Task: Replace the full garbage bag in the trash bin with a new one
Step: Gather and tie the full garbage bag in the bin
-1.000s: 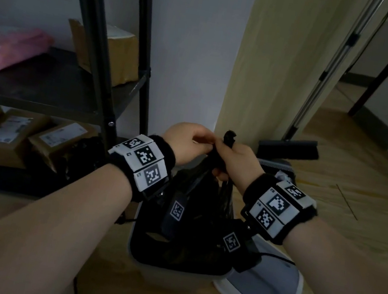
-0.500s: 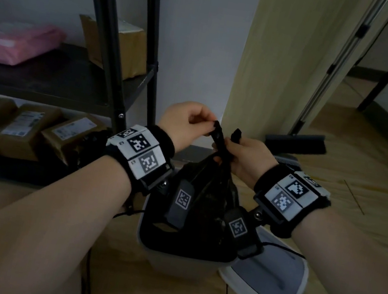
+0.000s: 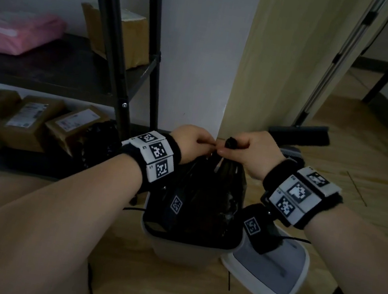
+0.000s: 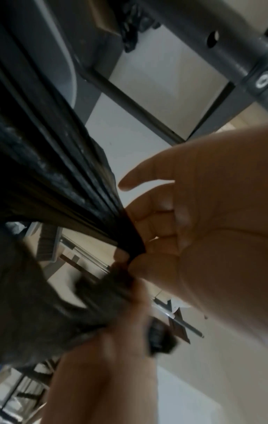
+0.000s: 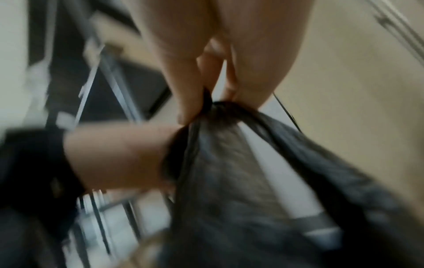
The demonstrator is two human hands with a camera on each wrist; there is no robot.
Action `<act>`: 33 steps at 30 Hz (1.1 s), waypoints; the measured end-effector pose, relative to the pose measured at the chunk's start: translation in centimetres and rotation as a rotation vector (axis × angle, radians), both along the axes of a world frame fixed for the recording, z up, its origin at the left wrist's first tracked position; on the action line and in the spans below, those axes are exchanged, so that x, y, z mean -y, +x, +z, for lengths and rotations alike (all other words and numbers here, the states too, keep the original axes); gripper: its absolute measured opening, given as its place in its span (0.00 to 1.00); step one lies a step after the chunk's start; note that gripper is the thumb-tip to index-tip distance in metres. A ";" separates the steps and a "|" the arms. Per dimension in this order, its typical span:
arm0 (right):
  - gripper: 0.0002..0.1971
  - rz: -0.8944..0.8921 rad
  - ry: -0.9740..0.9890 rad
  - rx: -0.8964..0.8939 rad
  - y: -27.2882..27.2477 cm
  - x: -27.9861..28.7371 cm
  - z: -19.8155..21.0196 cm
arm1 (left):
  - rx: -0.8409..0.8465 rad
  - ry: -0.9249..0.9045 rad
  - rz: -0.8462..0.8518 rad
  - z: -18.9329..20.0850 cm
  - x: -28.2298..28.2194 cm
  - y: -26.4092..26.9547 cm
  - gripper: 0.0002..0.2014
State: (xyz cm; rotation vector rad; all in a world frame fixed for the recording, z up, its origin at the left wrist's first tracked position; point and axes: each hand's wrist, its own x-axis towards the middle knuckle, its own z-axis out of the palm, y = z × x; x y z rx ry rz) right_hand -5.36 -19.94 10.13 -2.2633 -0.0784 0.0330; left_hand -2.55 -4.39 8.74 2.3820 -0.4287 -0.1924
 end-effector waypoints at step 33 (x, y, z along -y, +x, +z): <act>0.17 -0.230 -0.330 0.124 -1.2 4.1 -6.8 | -0.704 -1.138 0.627 -2.4 -0.7 0.2 0.15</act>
